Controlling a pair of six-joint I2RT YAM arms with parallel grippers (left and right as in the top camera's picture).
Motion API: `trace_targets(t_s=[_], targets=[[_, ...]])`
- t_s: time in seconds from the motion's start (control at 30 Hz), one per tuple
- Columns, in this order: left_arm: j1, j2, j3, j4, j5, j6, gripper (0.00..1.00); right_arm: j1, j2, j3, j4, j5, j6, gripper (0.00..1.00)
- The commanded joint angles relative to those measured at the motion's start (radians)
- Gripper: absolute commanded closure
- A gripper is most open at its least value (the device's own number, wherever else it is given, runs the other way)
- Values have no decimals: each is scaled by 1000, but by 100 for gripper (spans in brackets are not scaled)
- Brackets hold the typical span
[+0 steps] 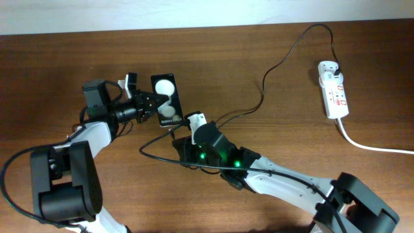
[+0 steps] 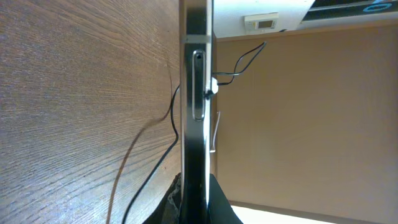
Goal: Plug charger to phone and switch on socket
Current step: 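Align and push the USB-C plug into the phone's bottom port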
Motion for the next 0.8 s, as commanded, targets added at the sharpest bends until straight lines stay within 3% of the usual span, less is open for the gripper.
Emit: trace_targets(t_s=[0.0, 0.43, 0.77], targets=[[1, -3, 1, 7, 38, -20, 100, -4, 9, -1, 28, 23, 8, 96], [1, -3, 1, 10, 37, -106, 100, -4, 10, -1, 27, 82, 92, 96], [1, -3, 1, 10, 33, -106, 100, -3, 10, -1, 24, 47, 102, 96]])
